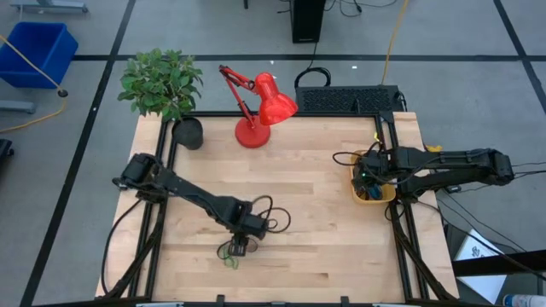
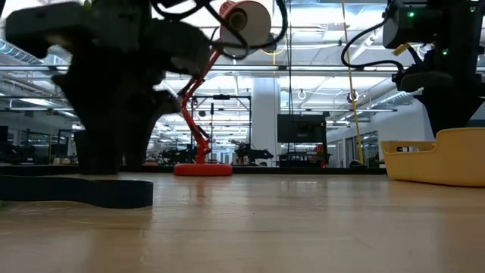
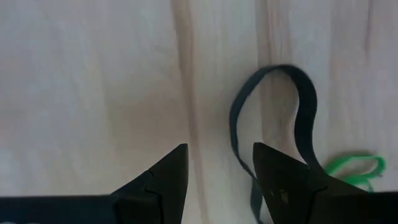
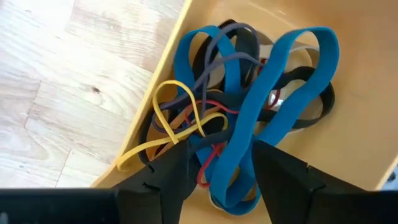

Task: Pick and place rubber bands into bin
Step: Put the black rubber band into the yellow bin

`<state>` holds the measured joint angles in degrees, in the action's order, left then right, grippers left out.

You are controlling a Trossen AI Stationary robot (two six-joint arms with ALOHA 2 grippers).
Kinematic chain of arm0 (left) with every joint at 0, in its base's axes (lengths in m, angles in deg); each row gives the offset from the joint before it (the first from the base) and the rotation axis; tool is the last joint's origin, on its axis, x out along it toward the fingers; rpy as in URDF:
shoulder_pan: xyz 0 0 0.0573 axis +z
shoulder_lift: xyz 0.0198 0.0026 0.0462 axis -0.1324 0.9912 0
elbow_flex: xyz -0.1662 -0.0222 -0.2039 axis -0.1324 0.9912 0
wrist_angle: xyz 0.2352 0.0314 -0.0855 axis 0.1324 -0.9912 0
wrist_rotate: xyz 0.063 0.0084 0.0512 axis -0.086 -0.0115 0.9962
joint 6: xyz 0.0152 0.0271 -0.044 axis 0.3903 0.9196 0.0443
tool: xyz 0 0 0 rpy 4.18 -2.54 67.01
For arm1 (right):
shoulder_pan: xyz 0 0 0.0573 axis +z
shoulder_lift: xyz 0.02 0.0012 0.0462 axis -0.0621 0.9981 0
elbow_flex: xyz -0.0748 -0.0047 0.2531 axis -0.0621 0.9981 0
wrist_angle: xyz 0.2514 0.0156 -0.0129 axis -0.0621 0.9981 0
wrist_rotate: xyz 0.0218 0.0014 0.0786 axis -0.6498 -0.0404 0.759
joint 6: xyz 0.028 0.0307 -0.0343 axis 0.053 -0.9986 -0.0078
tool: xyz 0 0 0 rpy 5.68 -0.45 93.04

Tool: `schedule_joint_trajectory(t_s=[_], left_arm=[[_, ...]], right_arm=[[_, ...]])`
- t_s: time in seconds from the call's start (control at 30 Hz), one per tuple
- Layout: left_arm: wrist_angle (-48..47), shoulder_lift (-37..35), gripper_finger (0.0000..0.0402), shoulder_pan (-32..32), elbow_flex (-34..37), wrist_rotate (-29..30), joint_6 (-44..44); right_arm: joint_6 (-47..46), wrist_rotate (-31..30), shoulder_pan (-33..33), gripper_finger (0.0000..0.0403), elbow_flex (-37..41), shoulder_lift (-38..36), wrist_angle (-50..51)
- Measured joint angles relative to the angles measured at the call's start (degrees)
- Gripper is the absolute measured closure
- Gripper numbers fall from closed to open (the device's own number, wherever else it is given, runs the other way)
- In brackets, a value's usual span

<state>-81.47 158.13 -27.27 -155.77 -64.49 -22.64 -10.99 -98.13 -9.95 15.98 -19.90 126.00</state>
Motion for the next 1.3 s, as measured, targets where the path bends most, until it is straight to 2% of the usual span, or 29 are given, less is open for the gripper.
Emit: schedule_joint_trajectory(t_s=[0.37, 0.47, 0.8, 1.3], left_arm=[[0.34, 4.14, 0.0225, -0.76, -0.2, -0.71, -3.13], [0.31, 4.19, 0.0255, -0.74, -0.2, -0.38, -3.1], [0.56, 4.2, 0.0392, -0.72, -0.13, 0.13, -1.03], [0.61, 3.32, 0.0398, -0.13, 0.11, -2.42, -1.02]], right_arm=[[1.44, -0.04, 0.0, 0.0234, 0.0, -0.02, -0.4], [1.44, -0.04, 0.0, 0.0234, 0.0, -0.02, -0.38], [2.92, -0.09, 0.0, 0.0234, 0.0, 0.0, -0.36], [2.95, -0.11, 0.0, 0.0234, 0.0, 0.0, -0.36]])
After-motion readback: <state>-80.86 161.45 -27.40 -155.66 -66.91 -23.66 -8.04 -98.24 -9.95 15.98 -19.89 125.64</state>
